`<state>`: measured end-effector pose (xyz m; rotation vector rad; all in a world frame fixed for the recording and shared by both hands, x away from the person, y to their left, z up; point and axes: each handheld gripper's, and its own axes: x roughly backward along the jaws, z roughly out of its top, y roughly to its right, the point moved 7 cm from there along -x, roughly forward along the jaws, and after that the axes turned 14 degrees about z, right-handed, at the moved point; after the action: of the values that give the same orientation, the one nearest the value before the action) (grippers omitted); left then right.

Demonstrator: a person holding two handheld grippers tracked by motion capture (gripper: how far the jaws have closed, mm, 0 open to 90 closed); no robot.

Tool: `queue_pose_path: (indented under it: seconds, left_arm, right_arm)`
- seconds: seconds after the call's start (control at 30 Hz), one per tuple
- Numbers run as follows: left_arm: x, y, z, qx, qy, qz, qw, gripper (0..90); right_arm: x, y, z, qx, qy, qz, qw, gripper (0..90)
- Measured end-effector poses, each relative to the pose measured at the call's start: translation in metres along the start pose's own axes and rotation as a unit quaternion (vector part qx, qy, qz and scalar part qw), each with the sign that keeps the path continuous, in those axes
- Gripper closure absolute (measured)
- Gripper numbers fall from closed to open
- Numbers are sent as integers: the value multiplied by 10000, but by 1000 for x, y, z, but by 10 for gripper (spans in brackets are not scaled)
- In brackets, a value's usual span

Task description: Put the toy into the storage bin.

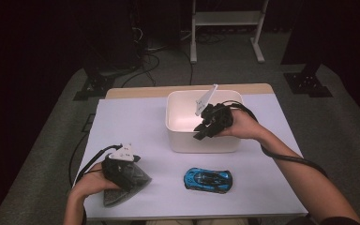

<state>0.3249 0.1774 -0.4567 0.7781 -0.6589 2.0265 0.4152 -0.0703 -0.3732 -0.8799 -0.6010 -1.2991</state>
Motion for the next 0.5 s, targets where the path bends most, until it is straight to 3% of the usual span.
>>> queue_pose_path:
  seconds: [0.1, 0.17, 0.5]
  left_arm:
    - [1, 0, 0, -9, 3, 3, 10000, 88]
    - [2, -1, 1, 25, 46, 22, 10000, 88]
    - [3, -2, 0, 0, 26, 15, 10000, 88]
  right_arm:
    - [-3, 0, 0, 44, -42, 27, 10000, 774]
    - [-4, 0, 2, 82, -56, -4, 10000, 853]
    - [-5, -1, 4, 57, 16, 71, 10000, 861]
